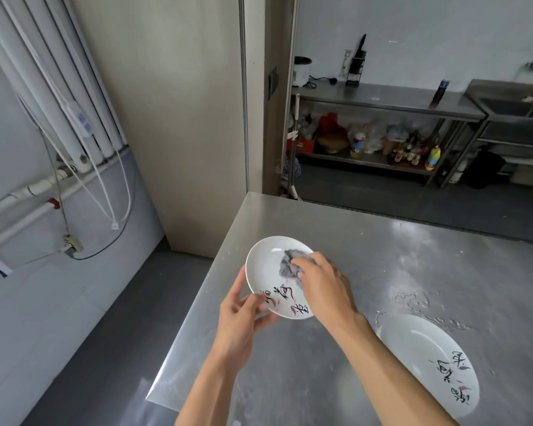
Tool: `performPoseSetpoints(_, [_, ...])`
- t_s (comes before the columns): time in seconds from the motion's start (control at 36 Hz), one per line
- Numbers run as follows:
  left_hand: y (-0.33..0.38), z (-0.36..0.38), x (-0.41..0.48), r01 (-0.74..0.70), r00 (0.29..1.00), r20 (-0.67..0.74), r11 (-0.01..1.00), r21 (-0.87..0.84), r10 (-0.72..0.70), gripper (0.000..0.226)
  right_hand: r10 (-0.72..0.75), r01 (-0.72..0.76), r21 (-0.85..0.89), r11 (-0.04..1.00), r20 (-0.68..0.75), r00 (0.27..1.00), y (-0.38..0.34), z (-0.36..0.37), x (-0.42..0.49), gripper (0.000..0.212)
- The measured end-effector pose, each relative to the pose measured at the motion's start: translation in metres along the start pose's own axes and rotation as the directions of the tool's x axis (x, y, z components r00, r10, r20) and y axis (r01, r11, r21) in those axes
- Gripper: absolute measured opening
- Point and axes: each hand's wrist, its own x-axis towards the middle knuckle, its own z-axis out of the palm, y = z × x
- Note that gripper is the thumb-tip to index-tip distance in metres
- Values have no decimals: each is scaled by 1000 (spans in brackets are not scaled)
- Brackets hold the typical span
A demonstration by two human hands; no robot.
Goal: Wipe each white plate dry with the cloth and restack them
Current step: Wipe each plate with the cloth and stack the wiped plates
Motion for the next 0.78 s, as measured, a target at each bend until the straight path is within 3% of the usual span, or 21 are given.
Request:
performPoseSetpoints(0.31, [29,18,11,-102,993,70,995,22,100,67,34,-24,101,995,-96,995,-12,-25,26,39])
performPoseSetpoints(0.53, [47,34,20,-152,979,137,988,-7,152,66,-56,108,261,959,-199,978,-27,-46,44,41])
performPoseSetpoints(0.78, [56,47,31,-163,980,107,986,-30,165,64,-237,245,242,939,-61,970,-28,-59,45,40])
